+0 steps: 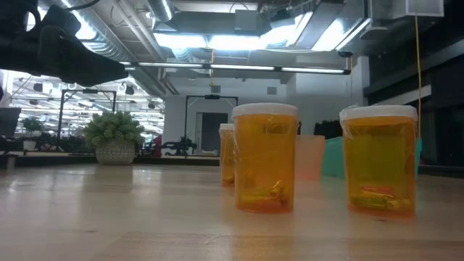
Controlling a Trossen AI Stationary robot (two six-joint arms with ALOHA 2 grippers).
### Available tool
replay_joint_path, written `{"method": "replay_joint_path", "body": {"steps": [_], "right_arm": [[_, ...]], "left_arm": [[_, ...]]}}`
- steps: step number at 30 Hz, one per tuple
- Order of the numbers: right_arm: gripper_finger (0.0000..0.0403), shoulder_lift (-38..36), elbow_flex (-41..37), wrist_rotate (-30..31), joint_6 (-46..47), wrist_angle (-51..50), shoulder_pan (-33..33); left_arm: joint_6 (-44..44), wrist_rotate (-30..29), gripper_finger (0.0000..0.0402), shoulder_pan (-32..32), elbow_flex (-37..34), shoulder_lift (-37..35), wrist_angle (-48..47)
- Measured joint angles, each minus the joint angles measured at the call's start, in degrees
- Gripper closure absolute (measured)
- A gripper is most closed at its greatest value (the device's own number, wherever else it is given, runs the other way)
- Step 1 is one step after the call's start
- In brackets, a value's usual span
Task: Pick and place medicine bottles into bin by pill shape (circle, oval)
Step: Put the large orange pill bottle into the orange bin
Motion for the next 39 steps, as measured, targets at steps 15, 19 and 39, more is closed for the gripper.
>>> {"method": "replay_joint_path", "body": {"steps": [15, 19, 39], "right_arm": [[0.0246, 12.56, -0.07, -8.21, 24.7, 10.48, 12.31], [0.0246, 14.78, -0.07, -7.61, 27.53, 13.24, 14.87], [0.0246, 27.66, -0.13, -4.81, 26.2, 12.85, 16.21]], "left_arm": [[0.13, 0.01, 0.0145, -0.01, 0.0, 0.0, 0.0], [0.11, 0.0, 0.0145, -0.01, -0.02, 0.0, 0.0], [-0.13, -0.03, 0.0145, 0.0, -0.01, -0.02, 0.0]]}}
